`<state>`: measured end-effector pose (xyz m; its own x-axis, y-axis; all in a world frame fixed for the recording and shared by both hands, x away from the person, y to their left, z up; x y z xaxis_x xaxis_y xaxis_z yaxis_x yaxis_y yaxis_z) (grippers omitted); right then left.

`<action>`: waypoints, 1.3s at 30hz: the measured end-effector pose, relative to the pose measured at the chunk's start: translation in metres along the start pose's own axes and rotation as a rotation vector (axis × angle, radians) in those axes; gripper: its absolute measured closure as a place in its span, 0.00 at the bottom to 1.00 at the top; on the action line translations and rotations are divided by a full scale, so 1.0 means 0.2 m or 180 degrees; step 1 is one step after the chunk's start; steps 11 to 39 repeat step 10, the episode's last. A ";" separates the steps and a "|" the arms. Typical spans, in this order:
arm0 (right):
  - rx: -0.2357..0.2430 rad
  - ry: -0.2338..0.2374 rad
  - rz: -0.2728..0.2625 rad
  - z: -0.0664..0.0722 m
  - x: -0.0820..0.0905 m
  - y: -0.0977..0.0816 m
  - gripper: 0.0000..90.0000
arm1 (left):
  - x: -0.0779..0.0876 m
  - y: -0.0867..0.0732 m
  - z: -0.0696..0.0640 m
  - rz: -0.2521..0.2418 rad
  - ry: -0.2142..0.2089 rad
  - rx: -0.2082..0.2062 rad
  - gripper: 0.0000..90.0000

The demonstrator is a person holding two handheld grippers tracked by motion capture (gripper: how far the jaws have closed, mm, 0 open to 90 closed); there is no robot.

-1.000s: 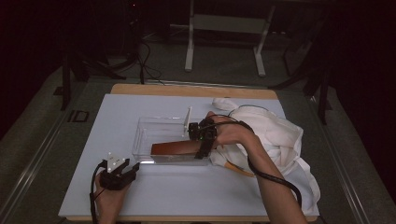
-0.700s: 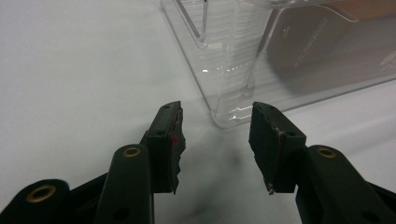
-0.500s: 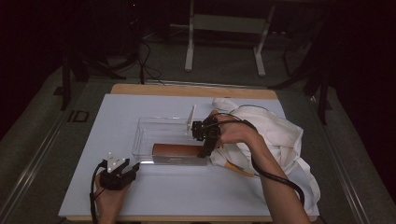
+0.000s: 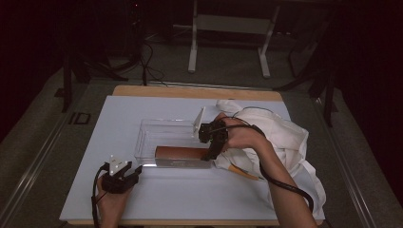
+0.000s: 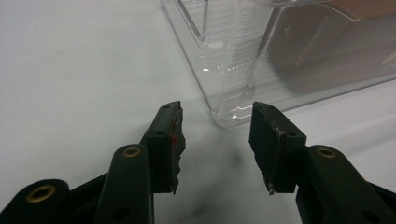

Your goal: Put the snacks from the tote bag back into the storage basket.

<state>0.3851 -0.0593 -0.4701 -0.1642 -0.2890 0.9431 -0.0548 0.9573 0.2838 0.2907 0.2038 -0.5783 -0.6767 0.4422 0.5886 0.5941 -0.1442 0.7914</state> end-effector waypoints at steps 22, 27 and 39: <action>-0.0062 -0.0096 -0.0145 0.05 0.06 -0.05 0.33 | -0.01 0.00 0.00 0.0063 0.0017 0.0013 0.59; -0.0062 -0.0096 -0.0145 0.05 0.06 -0.05 0.33 | -0.01 0.00 0.00 0.0063 0.0017 0.0013 0.59; -0.0062 -0.0096 -0.0145 0.05 0.06 -0.05 0.33 | -0.01 0.00 0.00 0.0063 0.0017 0.0013 0.59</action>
Point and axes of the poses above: each handheld gripper's, and its own axes: x roughly backward along the jaws, y roughly out of its top, z roughly to its left, the point moved 6 cm from there along -x, roughly forward along the jaws, and after that the axes turned 11 degrees about -y, right-handed, at the moved point
